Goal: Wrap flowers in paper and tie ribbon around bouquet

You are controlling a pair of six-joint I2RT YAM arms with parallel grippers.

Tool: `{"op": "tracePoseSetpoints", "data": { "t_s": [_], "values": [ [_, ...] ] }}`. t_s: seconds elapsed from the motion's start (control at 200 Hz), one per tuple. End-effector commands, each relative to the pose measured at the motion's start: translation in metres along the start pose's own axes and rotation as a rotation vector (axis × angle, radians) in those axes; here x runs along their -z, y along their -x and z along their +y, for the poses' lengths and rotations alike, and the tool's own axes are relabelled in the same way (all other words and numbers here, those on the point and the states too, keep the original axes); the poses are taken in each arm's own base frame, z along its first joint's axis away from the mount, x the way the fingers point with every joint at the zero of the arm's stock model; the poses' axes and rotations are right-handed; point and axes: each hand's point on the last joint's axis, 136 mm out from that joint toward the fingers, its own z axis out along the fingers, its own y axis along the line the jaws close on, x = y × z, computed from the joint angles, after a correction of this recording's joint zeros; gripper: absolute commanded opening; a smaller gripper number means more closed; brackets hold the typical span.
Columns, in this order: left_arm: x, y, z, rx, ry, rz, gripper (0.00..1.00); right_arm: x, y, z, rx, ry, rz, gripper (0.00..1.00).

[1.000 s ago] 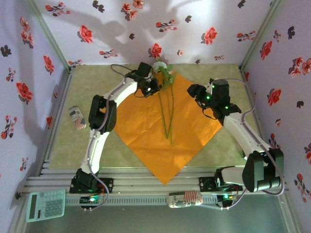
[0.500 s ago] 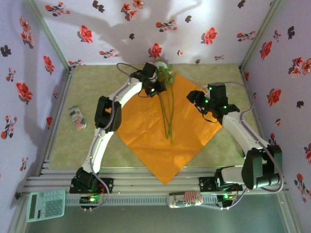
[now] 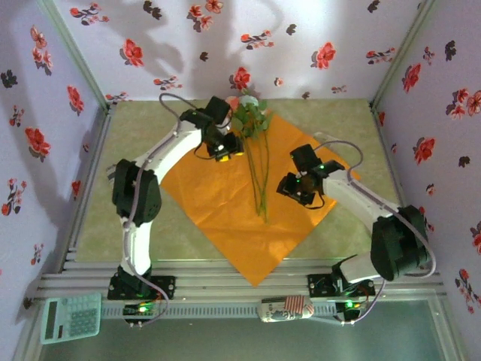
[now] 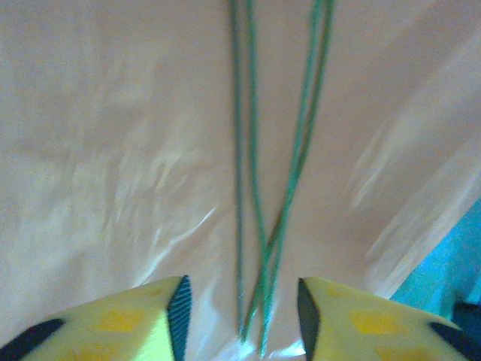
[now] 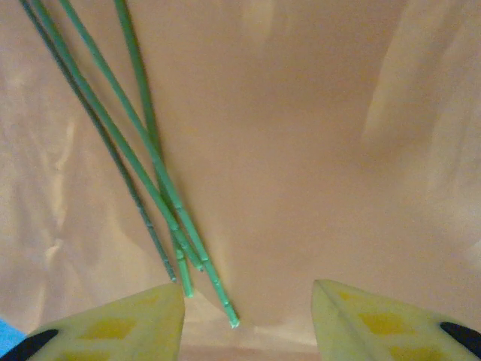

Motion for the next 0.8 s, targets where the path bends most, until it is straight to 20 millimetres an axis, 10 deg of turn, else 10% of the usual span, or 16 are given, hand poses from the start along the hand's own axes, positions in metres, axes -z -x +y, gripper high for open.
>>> {"op": "tracePoseSetpoints", "data": {
  "t_s": [0.0, 0.47, 0.795],
  "values": [
    [-0.039, -0.023, 0.022, 0.091, -0.007, 0.092, 0.36, -0.024, 0.003, -0.008, -0.025, -0.055, 0.018, 0.46],
    [-0.085, -0.040, 0.115, 0.366, 0.096, 0.039, 0.20, -0.079, 0.035, 0.006, 0.016, -0.112, 0.050, 0.34],
    [-0.055, -0.021, 0.092, 0.340, 0.046, -0.002, 0.27, -0.062, 0.038, 0.014, 0.085, -0.110, 0.029, 0.35]
  ]
}}
